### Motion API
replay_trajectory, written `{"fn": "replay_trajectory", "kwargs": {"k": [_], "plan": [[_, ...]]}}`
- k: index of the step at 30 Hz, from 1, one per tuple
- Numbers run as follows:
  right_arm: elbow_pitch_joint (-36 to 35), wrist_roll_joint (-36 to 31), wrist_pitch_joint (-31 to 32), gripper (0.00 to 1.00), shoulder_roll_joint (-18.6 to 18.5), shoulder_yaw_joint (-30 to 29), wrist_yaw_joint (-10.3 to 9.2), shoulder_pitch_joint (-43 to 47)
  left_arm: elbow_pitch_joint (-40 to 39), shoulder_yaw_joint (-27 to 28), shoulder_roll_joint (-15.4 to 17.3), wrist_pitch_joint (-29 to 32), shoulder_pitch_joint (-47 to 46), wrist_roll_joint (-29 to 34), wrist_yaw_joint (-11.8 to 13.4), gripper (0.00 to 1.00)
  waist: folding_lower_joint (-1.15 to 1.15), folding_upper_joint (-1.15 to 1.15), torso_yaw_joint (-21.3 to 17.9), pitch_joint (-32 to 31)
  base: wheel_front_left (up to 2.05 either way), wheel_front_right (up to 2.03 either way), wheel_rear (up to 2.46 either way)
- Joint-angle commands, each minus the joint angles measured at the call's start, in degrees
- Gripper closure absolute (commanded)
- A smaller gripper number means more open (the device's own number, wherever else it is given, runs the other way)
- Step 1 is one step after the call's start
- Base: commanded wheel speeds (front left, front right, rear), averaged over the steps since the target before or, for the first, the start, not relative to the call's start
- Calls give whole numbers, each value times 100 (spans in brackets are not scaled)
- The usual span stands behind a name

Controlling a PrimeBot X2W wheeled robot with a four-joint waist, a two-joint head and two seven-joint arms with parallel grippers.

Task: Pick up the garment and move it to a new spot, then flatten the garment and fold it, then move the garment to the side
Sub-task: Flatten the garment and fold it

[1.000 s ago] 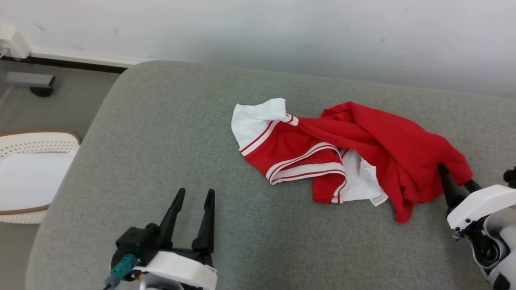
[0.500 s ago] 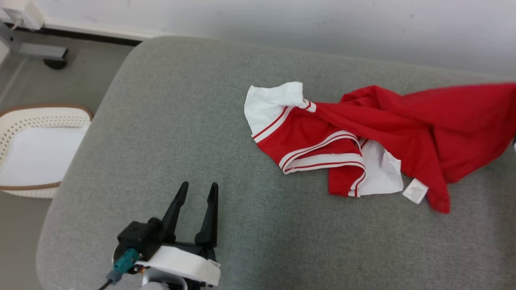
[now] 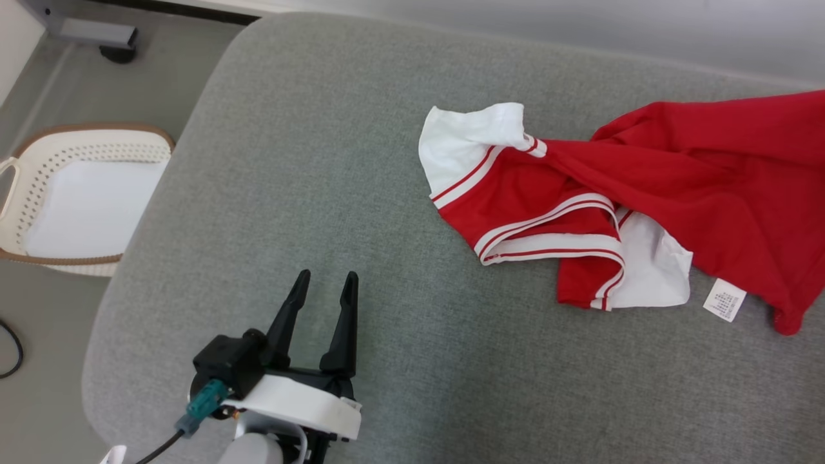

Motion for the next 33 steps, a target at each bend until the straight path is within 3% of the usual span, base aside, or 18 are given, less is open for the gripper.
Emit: {"fn": "replay_trajectory", "kwargs": {"k": [1,10,16,26,33], "plan": [[154,-100,15,0,57,75,0,20,21,0,25,2,26,-98,3,0,-1,0,-86,-149,0,0,0],[-20,-436,-386,0,-3,490,0,728,134,33,26,2,268,43,-34,0,-1,0,-649,-860,0,0,0],[-755,-456,-847,0,301,719,1,1466,168,166,26,2,486,83,0,0,-1,0,-1051,-1249,0,0,0],[-1669,-447,-791,0,626,1224,-1,2680,230,128,27,2,572,105,-53,0,-1,0,-1135,-1471,0,0,0],[-1516,-689,-667,0,925,1440,-1,2861,241,83,27,2,559,50,-73,0,-1,0,-989,-1427,0,0,0]]}}
